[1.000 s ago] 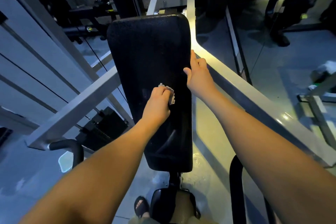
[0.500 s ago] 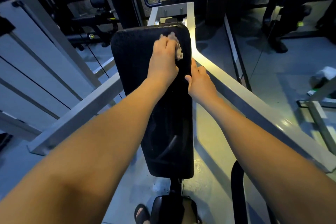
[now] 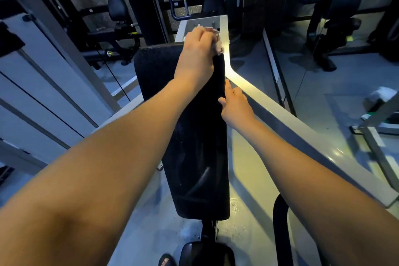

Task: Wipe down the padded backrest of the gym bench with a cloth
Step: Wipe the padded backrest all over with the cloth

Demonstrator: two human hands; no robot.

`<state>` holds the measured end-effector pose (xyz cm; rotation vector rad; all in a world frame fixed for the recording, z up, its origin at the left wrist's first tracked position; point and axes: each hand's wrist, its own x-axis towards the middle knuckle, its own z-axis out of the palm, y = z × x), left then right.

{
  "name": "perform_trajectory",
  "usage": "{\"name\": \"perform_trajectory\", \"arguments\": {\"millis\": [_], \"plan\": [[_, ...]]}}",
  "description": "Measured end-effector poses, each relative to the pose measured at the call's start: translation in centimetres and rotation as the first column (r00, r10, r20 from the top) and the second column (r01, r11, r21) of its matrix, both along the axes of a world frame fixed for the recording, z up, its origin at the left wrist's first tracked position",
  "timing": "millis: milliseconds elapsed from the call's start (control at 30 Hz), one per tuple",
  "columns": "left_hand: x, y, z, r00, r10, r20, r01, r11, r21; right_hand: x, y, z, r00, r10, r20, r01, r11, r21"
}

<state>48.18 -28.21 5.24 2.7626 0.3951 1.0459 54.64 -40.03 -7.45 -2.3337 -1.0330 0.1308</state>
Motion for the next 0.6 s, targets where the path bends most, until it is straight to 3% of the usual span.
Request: {"name": "perform_trajectory", "arguments": {"millis": [167, 300, 467, 600], "plan": [[0.1, -0.9, -3.2, 0.998, 0.031, -0.048, -0.030, 0.999, 0.012, 0.2, -0.6, -0.8, 0.993, 0.032, -0.117, -0.028, 0.999, 0.029], [-3.6, -1.1, -9.7, 0.980, 0.027, -0.195, -0.018, 0.999, 0.047, -0.3, -2.3, -2.2, 0.986, 0.038, -0.164, -0.041, 0.999, -0.018], [-7.1, -1.9, -15.1, 0.929, 0.002, -0.371, -0.044, 0.994, -0.104, -1.5, -3.7, -3.2, 0.970, 0.038, -0.240, -0.037, 0.999, 0.009], [-7.6, -2.9, -12.9, 0.968, -0.007, -0.251, -0.087, 0.928, -0.362, -1.9, -4.4, -1.7, 0.952, 0.047, -0.303, 0.021, 0.976, 0.218]]}}
